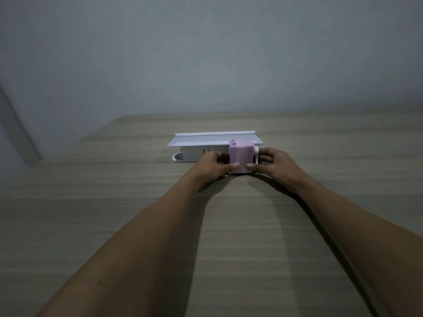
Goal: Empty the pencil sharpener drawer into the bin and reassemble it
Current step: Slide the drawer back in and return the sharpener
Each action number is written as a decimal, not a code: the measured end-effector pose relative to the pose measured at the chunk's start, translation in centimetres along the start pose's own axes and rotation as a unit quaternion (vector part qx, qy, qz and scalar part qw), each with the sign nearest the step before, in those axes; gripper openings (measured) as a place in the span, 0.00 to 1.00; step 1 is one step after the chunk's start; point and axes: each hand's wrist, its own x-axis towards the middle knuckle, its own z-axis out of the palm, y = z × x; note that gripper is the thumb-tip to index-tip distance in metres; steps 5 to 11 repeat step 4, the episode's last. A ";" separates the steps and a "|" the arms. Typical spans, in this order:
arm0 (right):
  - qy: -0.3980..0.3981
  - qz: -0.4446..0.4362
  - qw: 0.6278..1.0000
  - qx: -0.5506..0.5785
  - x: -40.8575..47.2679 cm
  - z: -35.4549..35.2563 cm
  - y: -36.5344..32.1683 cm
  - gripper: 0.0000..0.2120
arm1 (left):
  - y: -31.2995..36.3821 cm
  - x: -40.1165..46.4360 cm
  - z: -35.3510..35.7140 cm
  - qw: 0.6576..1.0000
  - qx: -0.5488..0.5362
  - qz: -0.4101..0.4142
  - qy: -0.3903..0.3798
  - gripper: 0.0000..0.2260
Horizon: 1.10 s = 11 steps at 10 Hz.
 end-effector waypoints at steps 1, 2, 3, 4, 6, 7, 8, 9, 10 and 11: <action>-0.003 -0.008 1.000 -0.024 0.4 0.0 0.2 0.25 | -0.7 0.8 0.3 1.000 -0.006 0.000 0.002 0.21; -0.005 -0.019 0.999 -0.033 0.7 -0.1 0.3 0.23 | -0.9 1.1 0.7 1.000 -0.009 0.002 0.006 0.21; -0.016 -0.034 0.998 -0.054 1.1 -0.1 0.6 0.22 | -1.0 1.4 0.8 1.000 -0.017 0.004 0.006 0.21; -0.016 -0.038 0.997 -0.067 1.3 -0.1 0.4 0.24 | -0.6 1.5 0.7 1.000 -0.005 -0.004 0.003 0.22; -0.016 -0.038 0.997 -0.067 1.3 -0.1 0.4 0.24 | -0.6 1.5 0.7 1.000 -0.005 -0.004 0.003 0.22; -0.016 -0.038 0.997 -0.067 1.3 -0.1 0.4 0.24 | -0.6 1.5 0.7 1.000 -0.005 -0.004 0.003 0.22; -0.016 -0.038 0.997 -0.067 1.3 -0.1 0.4 0.24 | -0.6 1.5 0.7 1.000 -0.005 -0.004 0.003 0.22; -0.016 -0.038 0.997 -0.067 1.3 -0.1 0.4 0.24 | -0.6 1.5 0.7 1.000 -0.005 -0.004 0.003 0.22; -0.016 -0.038 0.997 -0.067 1.3 -0.1 0.4 0.24 | -0.6 1.5 0.7 1.000 -0.005 -0.004 0.003 0.22; -0.016 -0.038 0.997 -0.067 1.3 -0.1 0.4 0.24 | -0.6 1.5 0.7 1.000 -0.005 -0.004 0.003 0.22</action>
